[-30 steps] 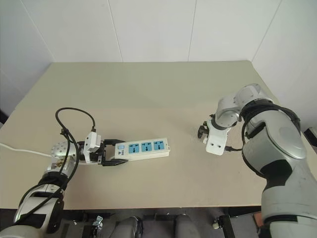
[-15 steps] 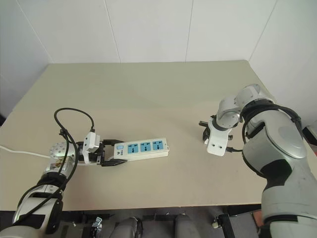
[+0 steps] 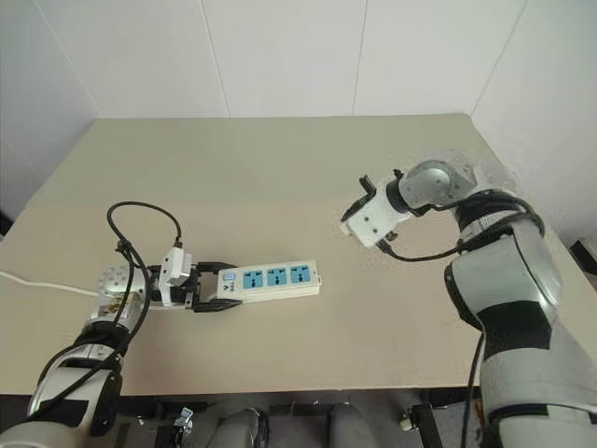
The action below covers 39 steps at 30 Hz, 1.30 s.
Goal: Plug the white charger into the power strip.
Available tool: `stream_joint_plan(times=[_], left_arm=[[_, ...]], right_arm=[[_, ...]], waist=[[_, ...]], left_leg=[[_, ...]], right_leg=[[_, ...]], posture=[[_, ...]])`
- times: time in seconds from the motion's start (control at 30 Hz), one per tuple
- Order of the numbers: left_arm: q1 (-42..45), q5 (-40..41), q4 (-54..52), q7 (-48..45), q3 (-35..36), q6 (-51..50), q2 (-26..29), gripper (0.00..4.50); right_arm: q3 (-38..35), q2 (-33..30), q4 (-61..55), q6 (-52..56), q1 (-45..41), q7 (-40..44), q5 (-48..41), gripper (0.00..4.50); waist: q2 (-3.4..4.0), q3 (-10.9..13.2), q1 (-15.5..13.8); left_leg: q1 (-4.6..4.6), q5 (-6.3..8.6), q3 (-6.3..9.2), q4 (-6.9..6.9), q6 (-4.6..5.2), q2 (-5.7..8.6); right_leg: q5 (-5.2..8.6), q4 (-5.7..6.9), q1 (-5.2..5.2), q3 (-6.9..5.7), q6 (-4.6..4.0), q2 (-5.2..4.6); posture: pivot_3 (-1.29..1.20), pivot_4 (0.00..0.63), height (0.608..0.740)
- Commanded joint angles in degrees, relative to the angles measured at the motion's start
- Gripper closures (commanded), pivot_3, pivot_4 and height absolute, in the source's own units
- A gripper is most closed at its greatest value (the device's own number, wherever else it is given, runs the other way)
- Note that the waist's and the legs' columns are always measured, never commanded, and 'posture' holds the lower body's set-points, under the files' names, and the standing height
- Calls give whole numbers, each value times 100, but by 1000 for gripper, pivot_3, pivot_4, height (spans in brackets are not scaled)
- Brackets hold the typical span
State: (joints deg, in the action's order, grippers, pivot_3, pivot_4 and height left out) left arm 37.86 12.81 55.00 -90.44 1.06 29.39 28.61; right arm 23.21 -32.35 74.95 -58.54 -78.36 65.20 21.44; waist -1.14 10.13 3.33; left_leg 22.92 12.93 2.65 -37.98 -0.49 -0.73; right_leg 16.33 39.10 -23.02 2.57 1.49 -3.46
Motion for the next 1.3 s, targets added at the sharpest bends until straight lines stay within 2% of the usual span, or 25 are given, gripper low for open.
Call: stream_joint_plan(times=[0.03,0.1,0.17,0.3,0.43,0.73,1.03,1.3], left_arm=[[132,-114,132,-186,-143,204,-55,1186],[180,-87,196,-204,-176,314,-78,1186],[211,-2,185,-206,-366,111,-30,1186],[260,101,280,-206,-392,20,-51,1186],[263,167,181,-206,-641,-168,39,1186],[312,207,224,-206,-777,-154,64,1186],[325,271,186,-206,-875,-214,124,1186],[320,301,197,-206,-862,-212,125,1186]], right_arm=[[-1142,188,-1153,1669,322,904,-1837,3382],[-1631,456,-2161,2972,734,1292,-2876,3382],[-1816,636,-3204,4110,1178,1472,-3527,3382],[-1783,982,-4626,5551,1840,1248,-4063,3382],[-1537,1465,-5451,6337,2330,909,-4152,3382],[-1162,1890,-6054,7027,2980,454,-4070,3382],[-937,2143,-5632,7233,3032,419,-3968,3382],[-934,2343,-5144,6850,3043,396,-3759,3382]], waist=[[1,0,-9],[1,0,-34],[1,0,-71],[2,-1,-100],[2,-1,-97],[0,-2,-114],[-1,-3,-107],[-1,-3,-108]], left_leg=[[3,0,1,0,0,-1],[8,0,7,1,0,-2],[11,0,16,2,0,-4],[23,0,23,2,0,-1],[25,0,20,2,0,1],[25,0,18,1,0,3],[22,0,18,1,0,2],[23,0,19,1,0,3]], right_leg=[[0,0,-1,-1,0,1],[0,7,-5,-3,0,0],[-1,13,-6,-6,-1,1],[-1,14,-13,-10,0,1],[0,13,-17,-13,0,2],[0,-1,-16,-17,0,3],[0,-7,-16,-17,0,5],[0,-6,-17,-17,1,5]], posture=[[0,150,740],[0,150,740],[0,150,740],[0,150,740],[0,150,740],[0,150,740],[0,150,740],[0,150,740]])
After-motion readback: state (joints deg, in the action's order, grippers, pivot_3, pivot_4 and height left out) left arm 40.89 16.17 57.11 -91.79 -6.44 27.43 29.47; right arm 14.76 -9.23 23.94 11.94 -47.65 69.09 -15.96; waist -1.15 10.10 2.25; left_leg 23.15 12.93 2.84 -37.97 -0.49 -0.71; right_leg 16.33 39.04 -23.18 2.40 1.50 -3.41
